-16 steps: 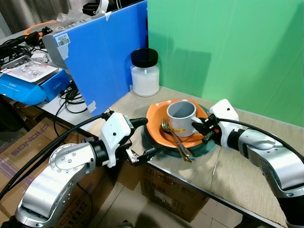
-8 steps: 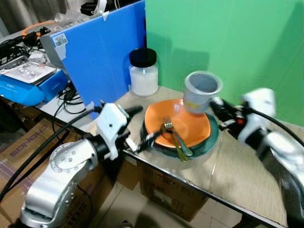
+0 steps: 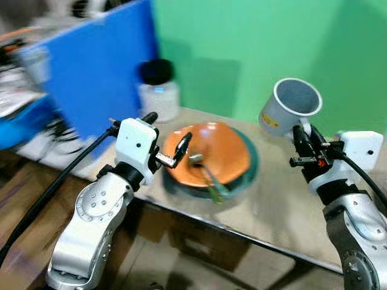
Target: Setting the table
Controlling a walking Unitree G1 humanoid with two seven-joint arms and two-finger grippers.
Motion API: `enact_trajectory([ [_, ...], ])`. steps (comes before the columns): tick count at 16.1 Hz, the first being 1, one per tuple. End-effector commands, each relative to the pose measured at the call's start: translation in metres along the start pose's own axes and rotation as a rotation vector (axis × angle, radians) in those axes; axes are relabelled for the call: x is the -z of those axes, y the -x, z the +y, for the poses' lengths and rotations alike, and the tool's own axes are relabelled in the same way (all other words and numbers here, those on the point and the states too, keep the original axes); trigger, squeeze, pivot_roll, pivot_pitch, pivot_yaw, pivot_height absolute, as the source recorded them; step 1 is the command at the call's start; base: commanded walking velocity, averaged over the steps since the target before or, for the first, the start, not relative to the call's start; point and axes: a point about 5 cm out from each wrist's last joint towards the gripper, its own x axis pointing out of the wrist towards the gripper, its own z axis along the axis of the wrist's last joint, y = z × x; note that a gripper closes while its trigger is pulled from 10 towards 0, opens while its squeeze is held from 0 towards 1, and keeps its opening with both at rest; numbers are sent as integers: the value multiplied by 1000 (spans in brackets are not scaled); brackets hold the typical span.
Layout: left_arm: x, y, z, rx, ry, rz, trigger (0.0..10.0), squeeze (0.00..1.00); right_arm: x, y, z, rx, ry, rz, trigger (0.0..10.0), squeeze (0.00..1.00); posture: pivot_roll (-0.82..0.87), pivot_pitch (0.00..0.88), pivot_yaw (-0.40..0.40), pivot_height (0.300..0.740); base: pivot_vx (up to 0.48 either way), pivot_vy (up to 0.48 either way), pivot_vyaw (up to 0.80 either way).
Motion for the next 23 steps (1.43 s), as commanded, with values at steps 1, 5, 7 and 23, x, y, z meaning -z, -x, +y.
enact_trajectory([
  [1, -2, 0, 6, -46, -43, -9, 10000, 0, -2, 1, 3, 16, 10, -1, 10000, 0, 91, 0, 29, 740, 0, 0, -769],
  [5, -1, -1, 11, -105, 16, -3, 10000, 0, -2, -1, 3, 22, 18, 9, 10000, 0, 89, 0, 24, 740, 0, 0, -767],
  [7, -3, -1, 12, -117, 6, -12, 10000, 0, -1, -2, 5, 25, 13, 15, 10000, 0, 92, 0, 19, 740, 0, 0, -769],
  [23, -10, 1, 16, -153, -3, -32, 10000, 0, 2, -8, 17, -18, -46, 54, 10000, 0, 111, 0, 12, 740, 0, 0, -774],
])
